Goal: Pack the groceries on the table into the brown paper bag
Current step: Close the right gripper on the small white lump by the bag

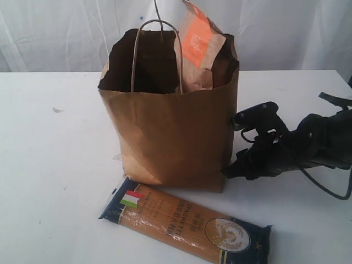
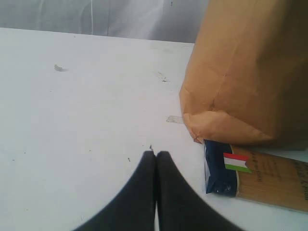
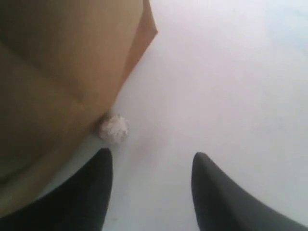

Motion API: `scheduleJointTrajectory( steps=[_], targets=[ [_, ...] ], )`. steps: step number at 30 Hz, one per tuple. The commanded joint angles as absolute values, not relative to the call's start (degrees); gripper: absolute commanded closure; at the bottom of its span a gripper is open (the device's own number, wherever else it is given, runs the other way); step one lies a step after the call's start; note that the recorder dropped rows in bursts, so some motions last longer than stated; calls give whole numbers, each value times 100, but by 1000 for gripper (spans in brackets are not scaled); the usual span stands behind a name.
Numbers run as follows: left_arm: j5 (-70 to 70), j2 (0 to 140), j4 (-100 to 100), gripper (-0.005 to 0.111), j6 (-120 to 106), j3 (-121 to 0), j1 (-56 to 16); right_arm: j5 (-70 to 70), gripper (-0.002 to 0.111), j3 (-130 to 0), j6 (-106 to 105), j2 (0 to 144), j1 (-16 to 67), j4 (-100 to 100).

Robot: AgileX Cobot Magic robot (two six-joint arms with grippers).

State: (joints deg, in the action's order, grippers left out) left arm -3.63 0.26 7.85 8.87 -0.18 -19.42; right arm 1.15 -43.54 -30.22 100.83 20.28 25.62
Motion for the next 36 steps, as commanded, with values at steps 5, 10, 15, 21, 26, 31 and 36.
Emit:
scheduleJointTrajectory(
  steps=[5,10,15,21,26,31,36],
  targets=[
    [-344,0,846,107,901,0,-1938,-44,65,-4420,-2712,10081,2107,2584],
    [-344,0,846,107,901,0,-1938,0,65,-4496,-2569,10208,2123,2584],
    [-344,0,846,107,901,0,-1938,0,65,-4641,-2528,10405,2267,2584],
    [-344,0,846,107,901,0,-1938,0,65,-4735,-2507,10616,2294,2584],
    [-344,0,846,107,901,0,-1938,0,65,-4735,-2506,10654,2294,2584],
    [-344,0,846,107,901,0,-1938,-94,65,-4735,-2506,10692,2294,2584],
    [-344,0,846,107,901,0,-1938,-81,71,-4749,-2506,10844,2331,2584]
  ],
)
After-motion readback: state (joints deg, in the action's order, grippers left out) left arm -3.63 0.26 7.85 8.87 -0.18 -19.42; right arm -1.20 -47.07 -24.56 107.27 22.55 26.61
